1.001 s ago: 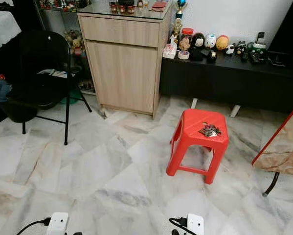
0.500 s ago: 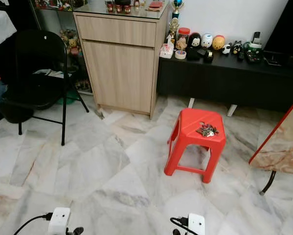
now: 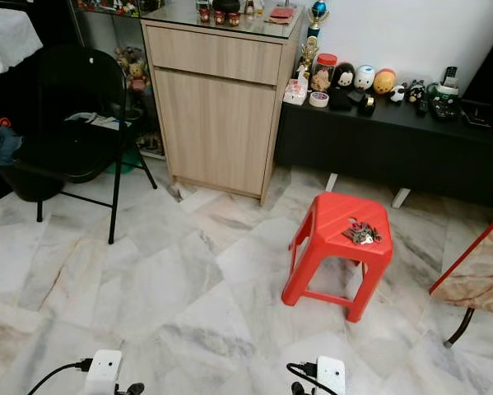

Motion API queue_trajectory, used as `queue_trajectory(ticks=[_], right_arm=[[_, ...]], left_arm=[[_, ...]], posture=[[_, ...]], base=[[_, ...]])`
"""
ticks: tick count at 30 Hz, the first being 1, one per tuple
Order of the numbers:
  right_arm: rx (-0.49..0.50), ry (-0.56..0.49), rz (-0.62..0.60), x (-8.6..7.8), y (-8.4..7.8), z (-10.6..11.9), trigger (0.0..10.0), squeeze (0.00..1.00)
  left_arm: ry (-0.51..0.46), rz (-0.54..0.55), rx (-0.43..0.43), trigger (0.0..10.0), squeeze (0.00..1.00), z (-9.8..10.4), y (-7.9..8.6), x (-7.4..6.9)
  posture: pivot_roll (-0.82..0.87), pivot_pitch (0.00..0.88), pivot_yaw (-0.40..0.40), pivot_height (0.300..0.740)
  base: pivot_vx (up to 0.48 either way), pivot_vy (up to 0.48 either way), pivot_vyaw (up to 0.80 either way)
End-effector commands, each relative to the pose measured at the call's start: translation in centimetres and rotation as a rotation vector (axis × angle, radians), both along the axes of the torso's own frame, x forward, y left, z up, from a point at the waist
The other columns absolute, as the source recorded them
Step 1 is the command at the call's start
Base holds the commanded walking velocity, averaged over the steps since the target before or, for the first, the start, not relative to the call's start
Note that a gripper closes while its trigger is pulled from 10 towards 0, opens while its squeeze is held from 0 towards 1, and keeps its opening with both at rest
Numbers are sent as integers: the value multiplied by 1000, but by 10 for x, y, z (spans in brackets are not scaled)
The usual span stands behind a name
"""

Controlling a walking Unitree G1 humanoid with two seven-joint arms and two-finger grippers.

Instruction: Hang keys on a hook

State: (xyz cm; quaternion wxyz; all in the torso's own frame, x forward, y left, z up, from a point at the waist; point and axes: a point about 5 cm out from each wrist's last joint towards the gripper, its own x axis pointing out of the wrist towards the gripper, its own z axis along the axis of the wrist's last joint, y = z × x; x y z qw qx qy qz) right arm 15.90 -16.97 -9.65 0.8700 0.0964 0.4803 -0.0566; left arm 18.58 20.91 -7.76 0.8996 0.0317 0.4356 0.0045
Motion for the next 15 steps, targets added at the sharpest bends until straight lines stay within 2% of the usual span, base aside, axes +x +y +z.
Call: queue_trajectory(ticks=[1,15], right_arm=[[-1,-16,8,4,2,2,10000,0],[6,-13,-5,5,3,2,10000,0]], left_arm=[[33,5,16,10000,0,-3,4,-7],[32,-5,18,10000,0,-2,5,-6]], posture=[[57,0,-84,732],[63,0,-78,732]], base=[[292,0,0],[304,0,0]])
